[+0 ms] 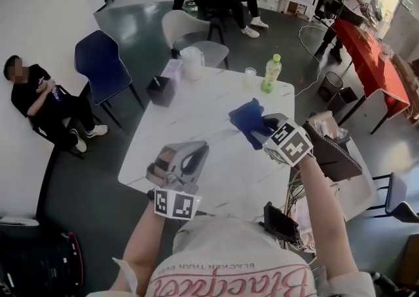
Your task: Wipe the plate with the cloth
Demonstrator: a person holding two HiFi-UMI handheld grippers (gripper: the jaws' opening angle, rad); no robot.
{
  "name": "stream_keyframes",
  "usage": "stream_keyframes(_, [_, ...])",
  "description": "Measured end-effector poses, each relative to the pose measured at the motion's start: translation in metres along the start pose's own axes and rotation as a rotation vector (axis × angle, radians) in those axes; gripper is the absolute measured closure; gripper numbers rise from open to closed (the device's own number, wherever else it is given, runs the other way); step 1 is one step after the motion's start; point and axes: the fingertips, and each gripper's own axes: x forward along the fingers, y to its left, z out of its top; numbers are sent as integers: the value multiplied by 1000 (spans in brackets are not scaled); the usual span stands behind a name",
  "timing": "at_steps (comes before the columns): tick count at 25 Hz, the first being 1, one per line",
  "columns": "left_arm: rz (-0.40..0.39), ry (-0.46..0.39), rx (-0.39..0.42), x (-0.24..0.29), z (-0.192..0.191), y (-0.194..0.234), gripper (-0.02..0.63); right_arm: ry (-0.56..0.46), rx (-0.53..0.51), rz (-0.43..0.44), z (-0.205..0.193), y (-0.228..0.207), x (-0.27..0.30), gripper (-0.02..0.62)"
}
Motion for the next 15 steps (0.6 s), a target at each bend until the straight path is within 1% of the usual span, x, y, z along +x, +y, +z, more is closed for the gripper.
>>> stream_keyframes(3, [42, 14, -158, -1, -8, 10, 591, -34, 32, -41, 4, 3, -11, 492])
stream_keyframes(7, [87, 33, -339, -1, -18, 23, 591, -84, 82, -104, 12, 6, -23, 492])
stream_keyframes(9, [124, 41, -447, 0, -25, 32, 591, -121, 115, -119, 16, 8, -30, 492])
stream_keyframes(13, [197, 61, -695, -2, -45, 49, 592, -201, 187, -148, 25, 15, -42, 492])
stream_keyframes(15, [233, 73, -776, -3, -52, 54, 592, -232, 225, -169, 28, 17, -46, 492])
